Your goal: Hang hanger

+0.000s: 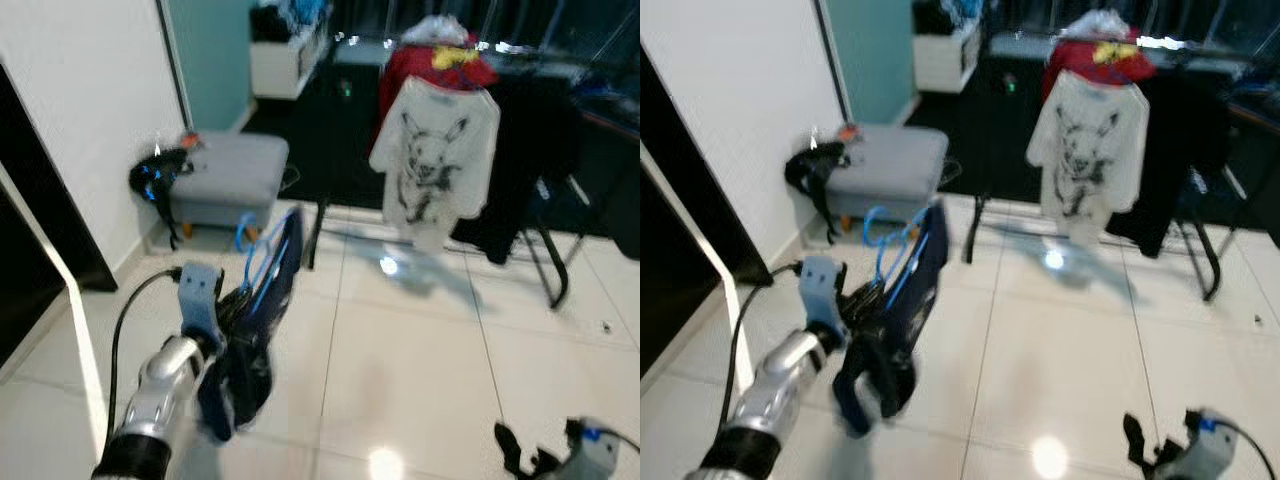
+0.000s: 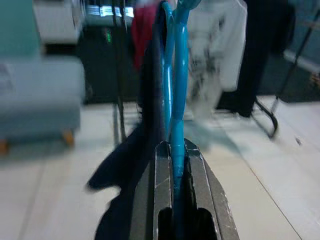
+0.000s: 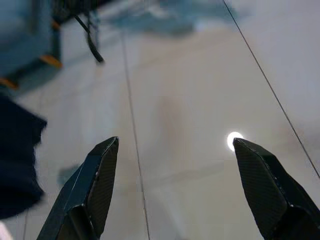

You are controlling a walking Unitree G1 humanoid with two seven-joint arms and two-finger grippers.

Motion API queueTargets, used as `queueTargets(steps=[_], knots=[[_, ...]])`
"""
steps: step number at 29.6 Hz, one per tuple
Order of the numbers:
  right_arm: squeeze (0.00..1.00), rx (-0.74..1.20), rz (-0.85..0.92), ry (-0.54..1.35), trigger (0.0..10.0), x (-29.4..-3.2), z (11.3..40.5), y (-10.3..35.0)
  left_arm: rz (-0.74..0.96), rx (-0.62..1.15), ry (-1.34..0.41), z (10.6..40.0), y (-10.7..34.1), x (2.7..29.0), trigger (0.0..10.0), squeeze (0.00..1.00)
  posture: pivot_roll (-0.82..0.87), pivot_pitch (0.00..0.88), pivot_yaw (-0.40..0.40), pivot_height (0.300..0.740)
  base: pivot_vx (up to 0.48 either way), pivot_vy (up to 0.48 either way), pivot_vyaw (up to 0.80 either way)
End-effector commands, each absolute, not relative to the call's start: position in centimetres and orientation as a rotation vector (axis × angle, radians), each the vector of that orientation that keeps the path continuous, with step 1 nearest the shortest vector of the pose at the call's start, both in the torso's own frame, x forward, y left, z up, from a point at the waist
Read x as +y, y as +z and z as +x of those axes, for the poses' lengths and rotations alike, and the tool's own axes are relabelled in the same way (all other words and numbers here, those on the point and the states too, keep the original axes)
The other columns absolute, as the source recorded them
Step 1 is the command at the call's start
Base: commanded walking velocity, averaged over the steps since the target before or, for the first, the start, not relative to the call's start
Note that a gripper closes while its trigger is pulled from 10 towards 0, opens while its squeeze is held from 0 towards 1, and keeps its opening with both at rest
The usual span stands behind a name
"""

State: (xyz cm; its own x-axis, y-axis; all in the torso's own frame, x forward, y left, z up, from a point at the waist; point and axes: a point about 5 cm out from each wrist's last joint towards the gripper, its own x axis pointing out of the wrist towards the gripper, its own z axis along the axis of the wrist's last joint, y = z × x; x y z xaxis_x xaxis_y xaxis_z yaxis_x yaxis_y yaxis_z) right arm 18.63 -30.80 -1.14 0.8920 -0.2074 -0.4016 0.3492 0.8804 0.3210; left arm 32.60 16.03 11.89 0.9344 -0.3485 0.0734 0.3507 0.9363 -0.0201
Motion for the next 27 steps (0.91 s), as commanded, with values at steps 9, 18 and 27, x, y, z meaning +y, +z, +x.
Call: queueTargets(steps=[9, 18, 27], knots=[[0.00, 0.396, 0.417, -0.293, 10.0, -30.3, 17.9, -2.2, 0.005, -0.179, -0.420, 33.2, 16.6, 13.6, 10.0, 0.00, -0.09, 0.059, -0.013, 0.740, 0.480, 0.000, -0.36], [0.00, 0.395, 0.418, -0.293, 10.0, -30.3, 17.9, -2.3, -0.010, -0.173, -0.464, 33.2, 18.0, 12.0, 10.0, 0.00, -0.09, 0.060, -0.011, 0.740, 0.480, 0.000, 0.00], [0.00, 0.391, 0.420, -0.289, 10.0, -30.3, 18.0, -2.3, -0.032, -0.120, -0.539, 32.6, 18.6, 9.1, 10.0, 0.00, -0.10, 0.063, -0.009, 0.740, 0.480, 0.000, -0.44]])
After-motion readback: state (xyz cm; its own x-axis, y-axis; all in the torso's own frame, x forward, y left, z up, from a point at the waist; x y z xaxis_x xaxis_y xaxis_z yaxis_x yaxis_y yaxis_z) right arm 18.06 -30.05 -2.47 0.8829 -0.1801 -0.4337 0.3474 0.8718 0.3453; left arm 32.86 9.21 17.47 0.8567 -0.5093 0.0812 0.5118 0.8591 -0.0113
